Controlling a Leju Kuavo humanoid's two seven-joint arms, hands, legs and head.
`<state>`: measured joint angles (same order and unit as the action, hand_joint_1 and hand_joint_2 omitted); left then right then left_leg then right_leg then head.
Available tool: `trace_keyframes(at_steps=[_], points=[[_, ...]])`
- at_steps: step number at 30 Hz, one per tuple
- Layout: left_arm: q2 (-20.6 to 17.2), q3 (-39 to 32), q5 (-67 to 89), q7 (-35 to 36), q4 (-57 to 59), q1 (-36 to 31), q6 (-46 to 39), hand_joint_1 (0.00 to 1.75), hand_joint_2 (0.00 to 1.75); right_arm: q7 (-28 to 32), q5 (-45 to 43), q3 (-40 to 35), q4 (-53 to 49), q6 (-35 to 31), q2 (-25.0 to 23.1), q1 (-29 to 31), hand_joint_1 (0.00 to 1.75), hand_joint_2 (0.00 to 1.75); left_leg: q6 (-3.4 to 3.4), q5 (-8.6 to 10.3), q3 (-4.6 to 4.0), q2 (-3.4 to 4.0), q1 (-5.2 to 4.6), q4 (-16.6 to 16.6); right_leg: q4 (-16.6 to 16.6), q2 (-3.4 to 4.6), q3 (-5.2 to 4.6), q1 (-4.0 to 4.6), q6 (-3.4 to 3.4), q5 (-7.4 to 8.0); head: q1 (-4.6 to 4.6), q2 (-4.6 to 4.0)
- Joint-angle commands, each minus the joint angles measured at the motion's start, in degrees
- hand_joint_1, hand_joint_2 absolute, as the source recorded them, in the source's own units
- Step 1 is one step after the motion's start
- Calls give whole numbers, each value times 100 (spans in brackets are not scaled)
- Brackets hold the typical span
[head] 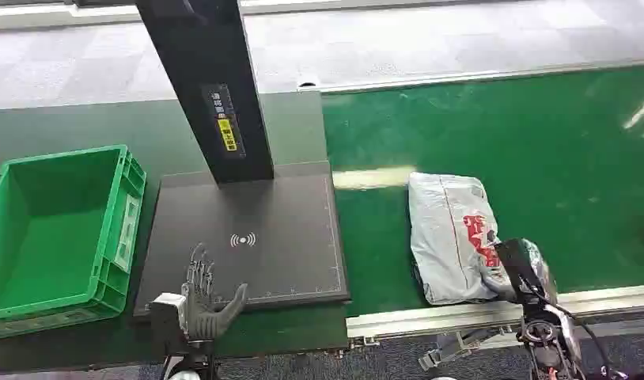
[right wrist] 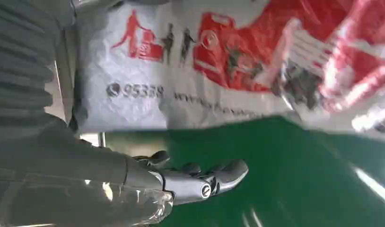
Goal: Moved the parcel from conveyor to table for the left to box.
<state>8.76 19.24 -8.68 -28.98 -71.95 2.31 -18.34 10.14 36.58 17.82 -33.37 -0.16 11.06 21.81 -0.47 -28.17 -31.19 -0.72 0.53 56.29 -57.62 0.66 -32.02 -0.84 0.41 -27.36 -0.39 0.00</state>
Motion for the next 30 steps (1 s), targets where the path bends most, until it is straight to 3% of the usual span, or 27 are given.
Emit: trace_keyframes(at_steps=[1, 5, 11, 12, 13, 18, 26, 30], points=[[-182, 218, -41, 11, 358, -199, 23, 0, 175, 338, -298, 33, 1083, 1758, 84, 291, 0, 175, -1, 1, 6, 8, 2, -5, 5, 1, 4, 3, -4, 3, -2, 0], [-192, 216, -14, 9, 321, -183, 42, 0, 175, 571, -376, -362, 997, 2311, 40, 281, 0, 175, -3, 1, 24, 52, 10, -7, 12, 38, 11, 14, -6, 13, 0, 0], [-192, 211, -12, 9, 320, -187, 44, 0, 175, 545, -389, -390, 982, 2279, -3, 293, 0, 175, 0, 2, 34, 54, 9, -11, 14, 37, 26, 13, -10, 18, 2, 0], [-193, 207, -7, 9, 320, -188, 48, 0, 175, 695, -423, -469, 945, 2378, 0, 291, 17, 175, 1, -2, 44, 53, 10, -7, 11, 40, 33, 13, -8, 15, 0, 0], [-193, 203, -7, 9, 310, -180, 48, 0, 175, 719, -484, -449, 935, 2377, -49, 311, 175, 175, 1, -7, 56, 56, 8, -4, 7, 47, 39, 11, -4, 10, 0, 0], [-169, 159, 74, 45, 188, -148, 6, 0, 175, 720, -717, -714, 527, 2296, -344, 347, 175, 175, -1, -5, 51, 72, 10, -6, 8, 58, 33, 14, -6, 18, 2, 0], [-102, 55, 149, 72, 113, -99, 10, 0, 175, 773, -1512, -1137, -327, 2329, -413, 246, 175, 175, 0, -2, 33, 61, 5, -3, 2, 52, 12, 9, -5, 18, -2, 0], [-51, -75, 215, 103, -81, 25, -30, 0, 175, 865, -1961, -1368, -1541, 1612, -531, -15, 175, 175, 2, -2, 14, 49, 3, 1, -2, 47, -1, 7, -2, 14, 0, 0]])
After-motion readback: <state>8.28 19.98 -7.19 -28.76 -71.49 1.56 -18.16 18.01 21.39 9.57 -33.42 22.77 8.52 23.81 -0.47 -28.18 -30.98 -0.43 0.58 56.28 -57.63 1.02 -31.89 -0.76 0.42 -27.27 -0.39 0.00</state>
